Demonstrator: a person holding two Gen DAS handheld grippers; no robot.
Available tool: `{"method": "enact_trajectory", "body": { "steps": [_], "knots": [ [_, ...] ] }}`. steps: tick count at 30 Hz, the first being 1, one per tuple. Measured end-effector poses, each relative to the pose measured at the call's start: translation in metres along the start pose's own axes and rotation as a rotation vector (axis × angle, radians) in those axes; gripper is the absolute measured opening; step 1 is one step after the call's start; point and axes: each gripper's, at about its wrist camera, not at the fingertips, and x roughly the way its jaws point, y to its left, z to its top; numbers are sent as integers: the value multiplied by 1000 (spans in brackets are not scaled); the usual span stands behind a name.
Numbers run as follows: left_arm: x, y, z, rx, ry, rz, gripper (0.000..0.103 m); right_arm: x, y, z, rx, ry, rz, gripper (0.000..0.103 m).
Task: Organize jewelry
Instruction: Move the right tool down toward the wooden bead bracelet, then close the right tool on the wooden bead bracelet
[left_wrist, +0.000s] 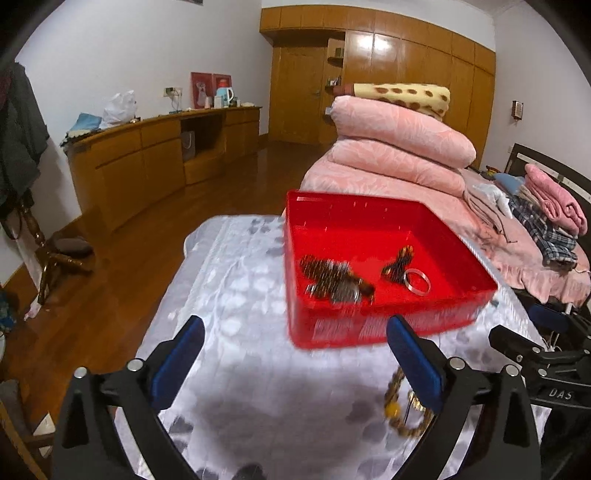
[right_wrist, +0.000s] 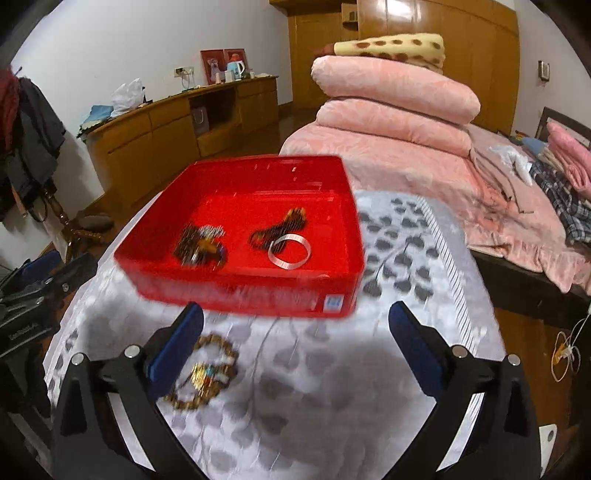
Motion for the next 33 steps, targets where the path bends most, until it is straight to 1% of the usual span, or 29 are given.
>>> {"method": "enact_trajectory", "body": {
  "steps": [5, 11, 12, 13, 14, 15, 19, 21, 23, 25, 29, 33],
  "knots": [
    [-1, 9, -16, -10, 30, 15, 97, 6, 8, -21, 4, 42, 20, 97],
    [4, 17, -34, -17, 71, 35, 97, 14, 18, -35, 9, 77, 43, 97],
    [5, 17, -36, -15, 77, 37, 97, 15, 19, -36, 9, 81, 43, 95],
    [6, 18, -39, -12, 84, 36, 97, 16, 21, -37, 7, 86, 44, 93],
    [6, 17, -41, -9, 88, 37, 97, 18, 22, -39, 4, 92, 45, 87],
    [7, 17, -43, -4, 93, 38, 97, 20, 24, -40, 4, 103, 49, 77],
    [8, 17, -51, 10, 111, 40, 97, 27, 29, -45, 3, 131, 57, 69],
    [9, 18, -55, 9, 122, 39, 97, 30, 32, -46, 1, 143, 62, 60],
    [11, 19, -57, 4, 133, 38, 97, 33, 33, -46, 1, 152, 67, 54],
    [11, 20, -57, -2, 136, 33, 97, 34, 34, -47, 1, 154, 70, 53],
    [12, 21, -56, -5, 136, 29, 97, 37, 36, -44, -2, 157, 78, 46],
    [14, 21, -57, -2, 143, 25, 97, 39, 39, -44, -9, 163, 83, 42]
  ]
}}
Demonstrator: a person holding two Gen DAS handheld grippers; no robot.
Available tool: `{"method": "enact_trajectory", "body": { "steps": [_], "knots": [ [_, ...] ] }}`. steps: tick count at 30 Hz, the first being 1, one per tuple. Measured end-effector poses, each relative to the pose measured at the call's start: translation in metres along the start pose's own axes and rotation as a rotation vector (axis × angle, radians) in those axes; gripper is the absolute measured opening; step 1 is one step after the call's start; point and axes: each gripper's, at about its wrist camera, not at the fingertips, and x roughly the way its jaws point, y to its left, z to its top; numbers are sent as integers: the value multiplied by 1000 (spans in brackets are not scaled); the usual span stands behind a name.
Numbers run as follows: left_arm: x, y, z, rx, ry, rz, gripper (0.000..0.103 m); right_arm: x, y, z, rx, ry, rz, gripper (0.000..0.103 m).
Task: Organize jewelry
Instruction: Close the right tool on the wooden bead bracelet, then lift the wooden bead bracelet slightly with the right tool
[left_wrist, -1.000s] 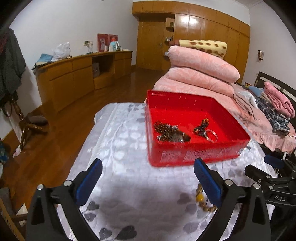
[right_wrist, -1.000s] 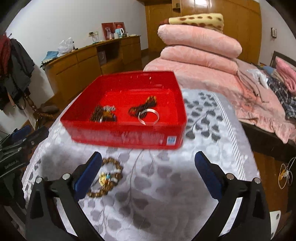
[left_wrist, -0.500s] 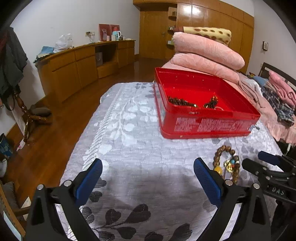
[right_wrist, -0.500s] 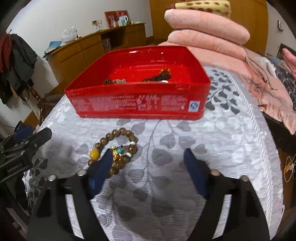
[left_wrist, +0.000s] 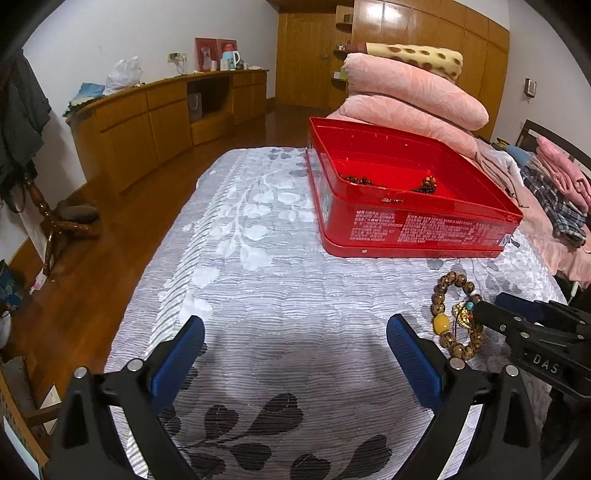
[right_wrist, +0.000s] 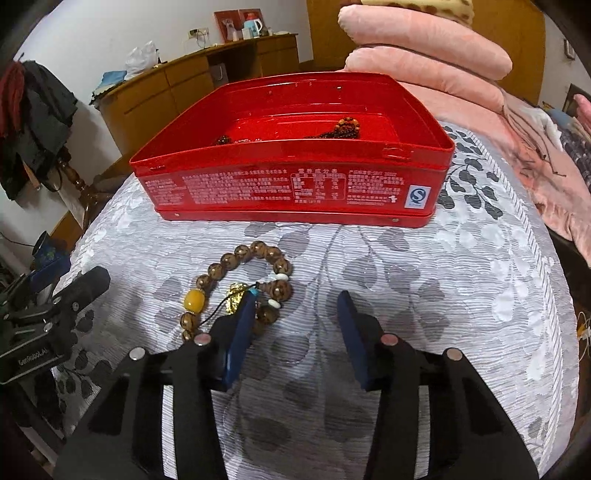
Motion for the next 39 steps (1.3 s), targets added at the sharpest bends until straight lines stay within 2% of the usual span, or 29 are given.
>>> {"method": "enact_trajectory", "body": {
  "steps": [8, 10, 12, 14, 15, 23, 30, 39],
  "knots": [
    [2, 2, 0, -11, 8, -8, 97, 3, 8, 1, -10, 6, 24, 33],
    [3, 2, 0, -13, 11, -11, 97, 4, 7, 2, 5, 3, 49, 29],
    [3, 2, 0, -15, 11, -12, 97, 5, 5, 2, 22, 5, 84, 19],
    [3, 2, 0, -19, 11, -12, 97, 5, 5, 2, 23, 6, 90, 15],
    [3, 3, 0, -21, 10, -12, 97, 4, 5, 2, 21, 8, 89, 10],
    [-1, 2, -1, -19, 6, -16, 97, -10, 0, -5, 15, -4, 96, 10],
    [-3, -3, -3, -11, 6, -26, 97, -32, -3, -9, 15, -47, 138, 10],
    [-3, -7, -3, -10, 9, -34, 97, -60, -18, -12, 35, -94, 128, 10]
  ]
}}
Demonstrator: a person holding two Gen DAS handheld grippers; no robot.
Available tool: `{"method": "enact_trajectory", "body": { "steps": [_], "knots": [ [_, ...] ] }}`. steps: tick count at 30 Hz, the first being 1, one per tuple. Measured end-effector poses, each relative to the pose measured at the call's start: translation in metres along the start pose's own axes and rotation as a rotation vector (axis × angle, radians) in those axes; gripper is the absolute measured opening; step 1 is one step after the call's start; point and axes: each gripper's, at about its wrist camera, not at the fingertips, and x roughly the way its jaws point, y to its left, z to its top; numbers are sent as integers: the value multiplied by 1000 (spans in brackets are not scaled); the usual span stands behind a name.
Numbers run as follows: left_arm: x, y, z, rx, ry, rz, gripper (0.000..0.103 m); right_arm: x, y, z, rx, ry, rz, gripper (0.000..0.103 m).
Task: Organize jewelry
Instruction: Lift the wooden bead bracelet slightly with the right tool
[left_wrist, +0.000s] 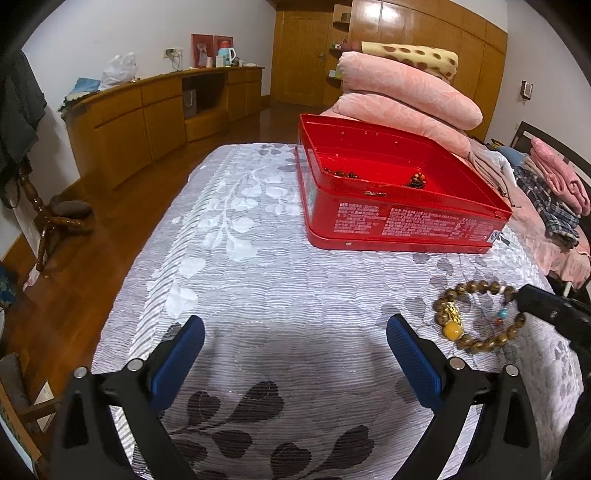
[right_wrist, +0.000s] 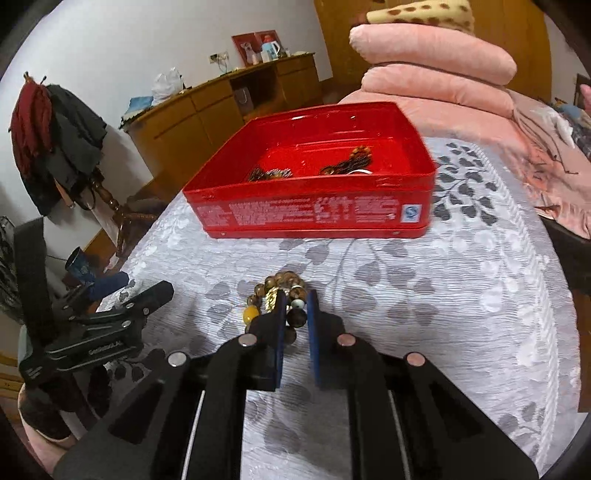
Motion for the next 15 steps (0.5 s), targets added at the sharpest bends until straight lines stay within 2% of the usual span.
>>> {"method": "enact_trajectory", "body": {
  "steps": [15],
  "knots": [
    [4, -41, -3, 58, 19, -73, 97, -19, -66, -18, 132, -6, -133, 10]
  ]
}}
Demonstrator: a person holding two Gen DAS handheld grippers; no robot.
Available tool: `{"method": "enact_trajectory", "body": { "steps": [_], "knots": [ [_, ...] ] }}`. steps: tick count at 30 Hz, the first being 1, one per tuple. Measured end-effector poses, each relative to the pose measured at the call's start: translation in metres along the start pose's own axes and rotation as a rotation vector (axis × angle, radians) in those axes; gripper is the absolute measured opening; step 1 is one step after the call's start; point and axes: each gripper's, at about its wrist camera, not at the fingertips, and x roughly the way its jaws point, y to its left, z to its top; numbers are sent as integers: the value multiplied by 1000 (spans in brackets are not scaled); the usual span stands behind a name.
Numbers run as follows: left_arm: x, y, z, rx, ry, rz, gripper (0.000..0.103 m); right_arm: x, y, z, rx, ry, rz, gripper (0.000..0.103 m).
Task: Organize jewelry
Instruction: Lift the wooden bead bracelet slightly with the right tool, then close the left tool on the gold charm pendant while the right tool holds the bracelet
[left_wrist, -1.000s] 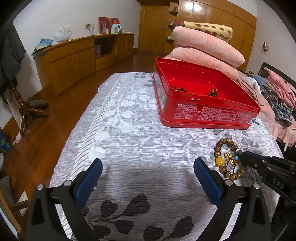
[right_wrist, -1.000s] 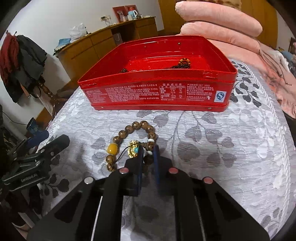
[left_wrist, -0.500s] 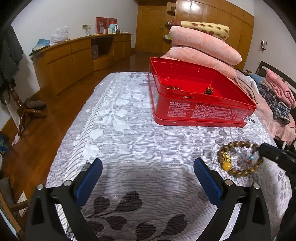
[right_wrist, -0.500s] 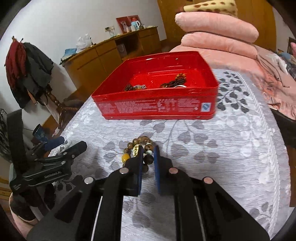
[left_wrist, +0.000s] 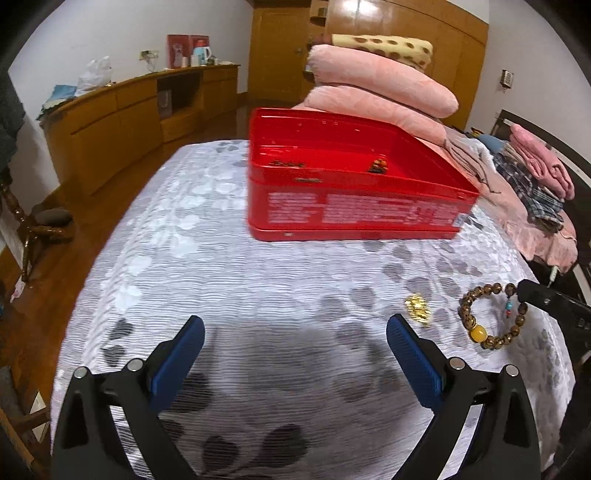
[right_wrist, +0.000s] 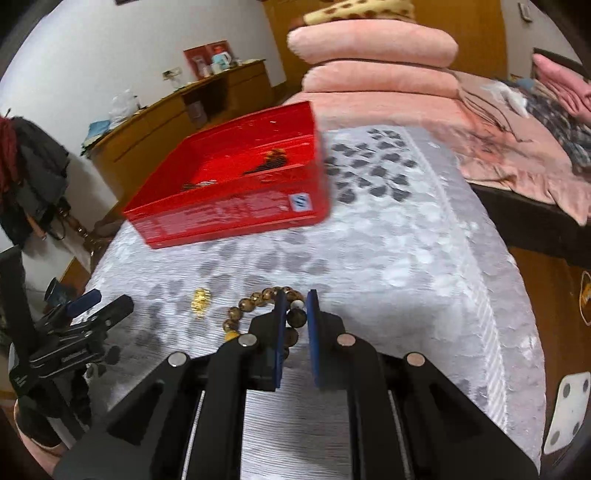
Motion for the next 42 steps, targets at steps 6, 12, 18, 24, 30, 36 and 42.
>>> {"method": "enact_trajectory", "body": {
  "steps": [6, 12, 18, 24, 30, 36, 42],
  "knots": [
    [7, -17, 1, 21, 12, -4, 97, 7, -18, -5, 17, 22, -29, 10],
    [14, -31, 3, 20, 28, -15, 96, 13, -22, -5, 13, 34, -11, 10],
    [23, -46, 5, 35, 53, -26, 87, 19, -25, -6, 14, 41, 5, 10],
    [34, -59, 9, 48, 78, -26, 83, 21, -24, -6, 7, 44, 18, 10],
    [43, -65, 11, 70, 98, 5, 76, 22, -26, -6, 12, 42, 33, 10],
    [47, -72, 11, 101, 110, 31, 74, 23, -26, -6, 14, 40, 44, 10],
    [39, -55, 11, 60, 95, 29, 43, 23, -21, -8, 4, 42, 55, 11]
  ]
}}
